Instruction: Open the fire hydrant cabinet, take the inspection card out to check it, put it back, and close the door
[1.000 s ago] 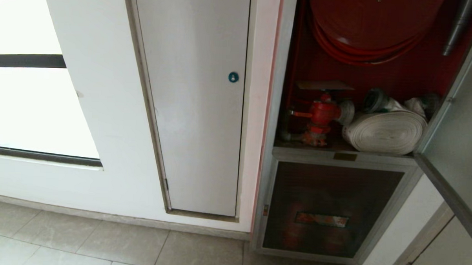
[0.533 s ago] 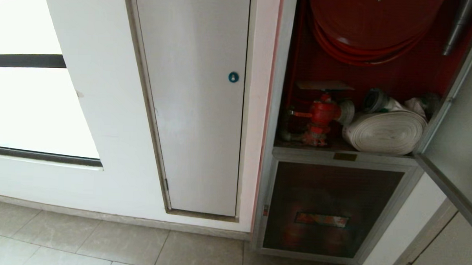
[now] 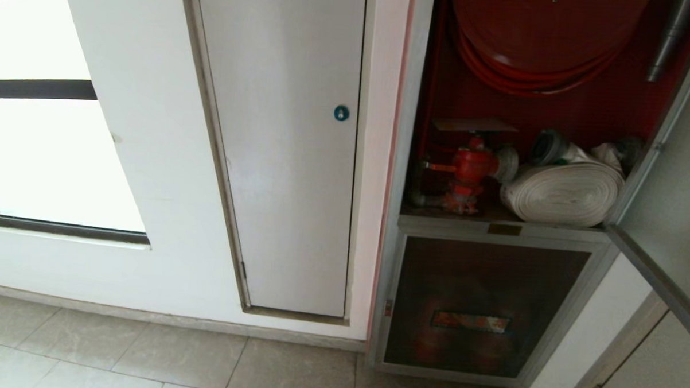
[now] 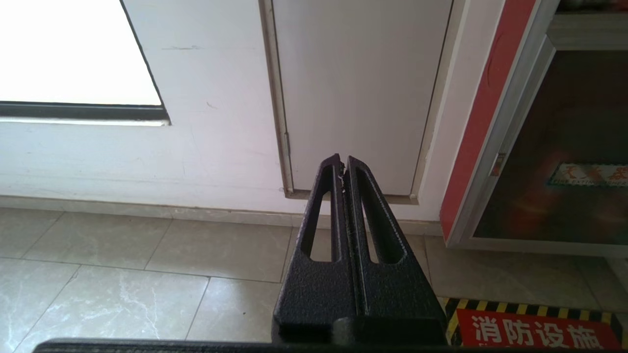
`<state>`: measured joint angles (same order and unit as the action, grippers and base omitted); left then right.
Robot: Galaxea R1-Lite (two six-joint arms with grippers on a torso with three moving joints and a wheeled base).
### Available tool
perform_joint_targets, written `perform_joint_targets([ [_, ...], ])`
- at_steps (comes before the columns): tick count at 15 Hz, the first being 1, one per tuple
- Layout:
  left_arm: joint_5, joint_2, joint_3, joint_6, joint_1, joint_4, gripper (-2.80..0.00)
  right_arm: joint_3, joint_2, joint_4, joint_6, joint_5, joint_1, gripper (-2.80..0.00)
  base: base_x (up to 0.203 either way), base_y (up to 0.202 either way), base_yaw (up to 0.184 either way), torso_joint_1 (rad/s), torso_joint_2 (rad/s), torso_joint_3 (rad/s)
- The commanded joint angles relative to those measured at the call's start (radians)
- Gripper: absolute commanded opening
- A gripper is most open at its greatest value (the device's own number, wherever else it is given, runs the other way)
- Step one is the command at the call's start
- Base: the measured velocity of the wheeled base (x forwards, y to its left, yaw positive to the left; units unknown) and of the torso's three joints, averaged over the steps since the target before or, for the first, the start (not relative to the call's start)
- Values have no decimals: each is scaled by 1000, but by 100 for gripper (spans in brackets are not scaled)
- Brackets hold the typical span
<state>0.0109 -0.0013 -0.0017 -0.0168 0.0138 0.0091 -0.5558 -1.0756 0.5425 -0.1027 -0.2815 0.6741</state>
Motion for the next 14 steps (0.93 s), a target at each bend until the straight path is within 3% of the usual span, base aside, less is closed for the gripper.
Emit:
perform_joint_targets([
  [1, 0, 1, 0, 0, 0, 0, -280, 13, -4, 4, 0, 33, -26, -280, 0, 0, 0, 0, 0, 0],
  [4, 0, 1, 0, 0, 0, 0, -280, 39, 7, 5, 16, 45, -156, -280, 0, 0, 0, 0, 0, 0],
  [9, 0, 1, 0, 0, 0, 0, -280, 96, 150, 3, 58, 47, -460, -280, 0, 0, 0, 0, 0, 0],
  [14, 0, 1, 0, 0, 0, 0, -280, 196, 427, -40, 58, 106, -559, -280, 0, 0, 0, 0, 0, 0],
])
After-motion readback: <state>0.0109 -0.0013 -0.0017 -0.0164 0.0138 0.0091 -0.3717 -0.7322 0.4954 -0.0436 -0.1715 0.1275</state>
